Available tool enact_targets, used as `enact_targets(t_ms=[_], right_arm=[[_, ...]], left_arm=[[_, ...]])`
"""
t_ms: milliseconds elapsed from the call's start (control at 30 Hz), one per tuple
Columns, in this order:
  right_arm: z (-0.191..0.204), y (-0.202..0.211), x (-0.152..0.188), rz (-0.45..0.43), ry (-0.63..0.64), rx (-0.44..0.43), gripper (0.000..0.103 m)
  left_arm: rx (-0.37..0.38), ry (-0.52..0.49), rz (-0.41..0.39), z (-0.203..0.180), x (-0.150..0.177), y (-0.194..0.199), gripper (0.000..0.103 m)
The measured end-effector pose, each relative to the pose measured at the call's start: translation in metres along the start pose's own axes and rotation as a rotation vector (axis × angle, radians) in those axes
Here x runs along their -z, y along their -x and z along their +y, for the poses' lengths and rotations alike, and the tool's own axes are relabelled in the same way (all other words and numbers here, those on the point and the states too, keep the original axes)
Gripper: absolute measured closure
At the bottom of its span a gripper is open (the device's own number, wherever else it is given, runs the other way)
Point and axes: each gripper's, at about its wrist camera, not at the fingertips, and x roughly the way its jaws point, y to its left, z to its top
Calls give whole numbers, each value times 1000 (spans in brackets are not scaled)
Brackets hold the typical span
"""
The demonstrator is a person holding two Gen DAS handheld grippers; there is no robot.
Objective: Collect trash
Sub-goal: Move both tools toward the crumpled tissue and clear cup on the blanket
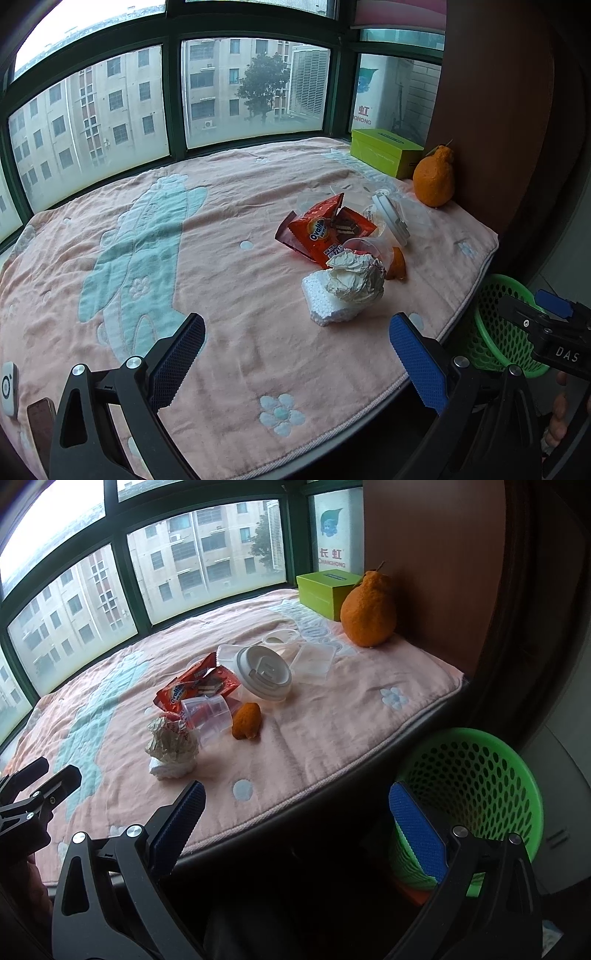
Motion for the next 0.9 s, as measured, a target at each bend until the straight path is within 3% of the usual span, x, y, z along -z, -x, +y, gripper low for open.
enact_targets(t_ms=[900], right_arm=[[0, -6, -1, 10, 3, 0, 4]], left_arm=[[6, 16, 25, 1, -4, -12, 6]])
